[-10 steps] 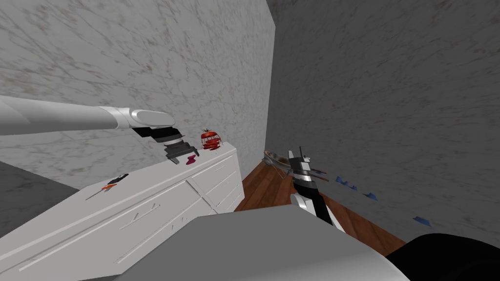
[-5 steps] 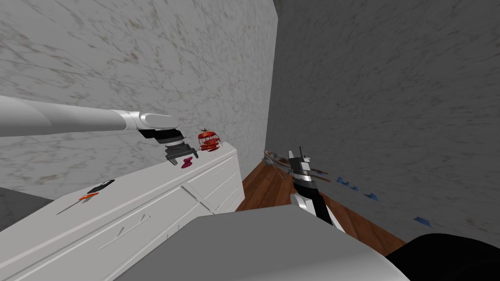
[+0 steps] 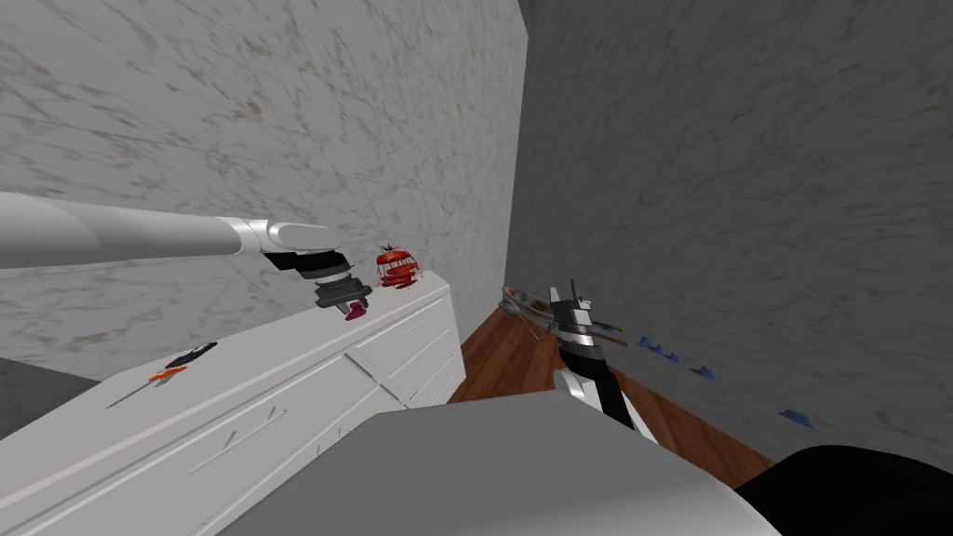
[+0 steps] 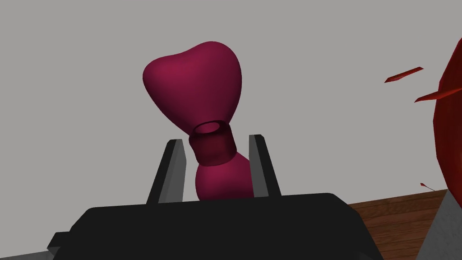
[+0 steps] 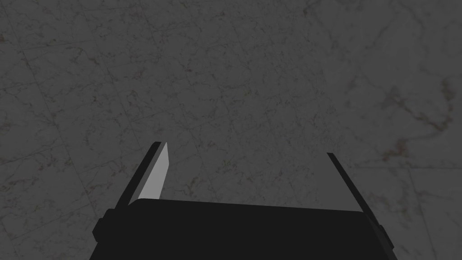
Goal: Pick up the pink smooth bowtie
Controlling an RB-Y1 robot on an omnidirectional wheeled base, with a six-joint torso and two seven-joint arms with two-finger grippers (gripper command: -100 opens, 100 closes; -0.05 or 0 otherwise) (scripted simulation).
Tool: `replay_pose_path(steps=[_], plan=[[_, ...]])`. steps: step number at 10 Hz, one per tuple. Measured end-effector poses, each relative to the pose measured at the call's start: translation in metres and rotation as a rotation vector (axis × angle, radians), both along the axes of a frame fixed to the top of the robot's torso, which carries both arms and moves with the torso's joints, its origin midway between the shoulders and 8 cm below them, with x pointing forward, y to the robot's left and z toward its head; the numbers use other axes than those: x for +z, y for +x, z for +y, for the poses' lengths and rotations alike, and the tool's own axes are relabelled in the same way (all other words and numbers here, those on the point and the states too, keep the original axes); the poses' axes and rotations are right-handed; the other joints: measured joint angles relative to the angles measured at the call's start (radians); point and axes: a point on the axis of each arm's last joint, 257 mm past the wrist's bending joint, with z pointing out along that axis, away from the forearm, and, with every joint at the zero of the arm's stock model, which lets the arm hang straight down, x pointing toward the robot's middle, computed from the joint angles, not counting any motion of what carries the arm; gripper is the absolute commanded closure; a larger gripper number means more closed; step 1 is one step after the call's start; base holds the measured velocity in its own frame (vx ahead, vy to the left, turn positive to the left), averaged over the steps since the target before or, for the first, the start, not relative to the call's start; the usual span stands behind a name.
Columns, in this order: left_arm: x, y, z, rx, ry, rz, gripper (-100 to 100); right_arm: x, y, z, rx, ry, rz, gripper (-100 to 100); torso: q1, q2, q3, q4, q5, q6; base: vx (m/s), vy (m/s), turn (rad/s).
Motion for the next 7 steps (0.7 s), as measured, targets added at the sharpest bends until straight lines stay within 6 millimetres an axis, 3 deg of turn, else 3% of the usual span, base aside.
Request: replay_pose_path(steps=[2,3,4,6,7], plan=[[0.0,0.0,0.0,0.002,-0.001,0.0,100,0.0,0.0,0.0,0.0,0.0,0.0,0,0.0,-0.001,0.0,0.0,0.0,0.001,0.0,0.0,0.0],[0.0,0.0,0.0,0.003,-0.001,0.0,0,0.0,0.0,0.0,0.0,0.0,0.0,0,0.0,-0.001,-0.001,0.0,0.0,0.001,0.0,0.0,0.0],[0.0,0.0,0.0,0.003,-0.001,0.0,100,0.0,0.0,0.0,0.0,0.0,0.0,0,0.0,-0.001,-0.001,0.0,0.0,0.001,0.013,0.009,0.041],[0.012,0.002,-0.007,-0.009,-0.001,0.0,100,0.0,0.0,0.0,0.0,0.0,0.0,0,0.0,-0.002,-0.001,0.0,-0.001,0.001,0.016,0.017,0.022],[0.013,0.002,-0.007,-0.009,-0.002,0.002,0,0.0,0.0,0.0,0.0,0.0,0.0,0,0.0,-0.002,-0.001,-0.001,0.0,0.001,0.0,0.0,0.0]])
